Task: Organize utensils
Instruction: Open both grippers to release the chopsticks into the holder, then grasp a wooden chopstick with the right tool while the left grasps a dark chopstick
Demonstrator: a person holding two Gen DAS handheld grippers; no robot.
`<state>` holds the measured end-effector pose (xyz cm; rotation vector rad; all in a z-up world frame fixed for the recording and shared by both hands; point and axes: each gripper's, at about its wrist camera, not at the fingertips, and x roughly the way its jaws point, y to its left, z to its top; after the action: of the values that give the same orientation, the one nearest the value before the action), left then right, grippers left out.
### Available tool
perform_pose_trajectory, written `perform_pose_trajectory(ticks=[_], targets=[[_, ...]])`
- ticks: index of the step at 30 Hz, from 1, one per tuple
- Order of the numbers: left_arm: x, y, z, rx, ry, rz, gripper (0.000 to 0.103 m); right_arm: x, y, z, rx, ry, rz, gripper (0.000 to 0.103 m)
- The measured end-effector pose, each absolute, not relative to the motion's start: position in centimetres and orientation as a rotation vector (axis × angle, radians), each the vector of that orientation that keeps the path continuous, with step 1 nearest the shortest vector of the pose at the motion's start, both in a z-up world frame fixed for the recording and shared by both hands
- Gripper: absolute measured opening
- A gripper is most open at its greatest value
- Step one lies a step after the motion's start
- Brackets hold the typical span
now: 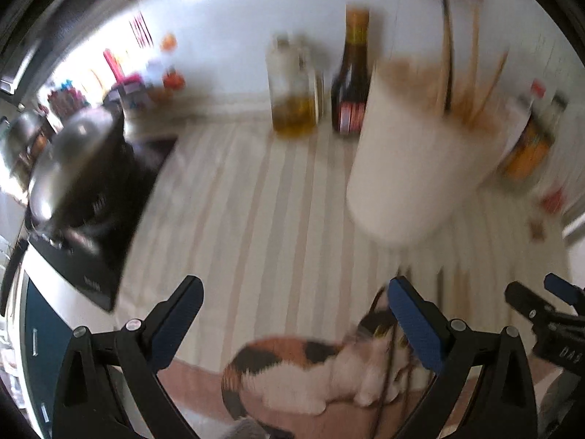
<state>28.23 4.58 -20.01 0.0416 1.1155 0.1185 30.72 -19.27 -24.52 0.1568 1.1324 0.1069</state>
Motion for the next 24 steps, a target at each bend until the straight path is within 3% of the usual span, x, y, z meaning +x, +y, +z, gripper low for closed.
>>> perform_pose_trajectory(ticks=[4, 13, 19, 21, 24], targets=[[27.7, 4.4, -24.4, 0.034, 1.222, 0.107, 0.103, 29.9, -20.6, -29.7, 0.205, 1.253, 0.062, 0.099], [26.0, 2.7, -30.1, 0.054, 1.348, 0.064, 0.102, 28.3, -21.9, -35.7, 0.230, 1.387, 0.043, 0.069], [25.2, 0.6, -31.3, 0.060, 1.375, -0.022, 0.095, 27.8, -20.6, -37.1, 0.158, 1.415, 0.077, 0.031], [25.1, -0.3, -31.6, 0.058, 1.385, -0.043, 0.095, 27.6, -20.4, -37.3, 0.120, 1.426, 0.077, 0.006], [24.8, -1.7, -32.0, 0.056, 1.409, -0.082, 0.095, 27.2, -21.5, -37.3, 0.138, 1.432, 0.066, 0.006]])
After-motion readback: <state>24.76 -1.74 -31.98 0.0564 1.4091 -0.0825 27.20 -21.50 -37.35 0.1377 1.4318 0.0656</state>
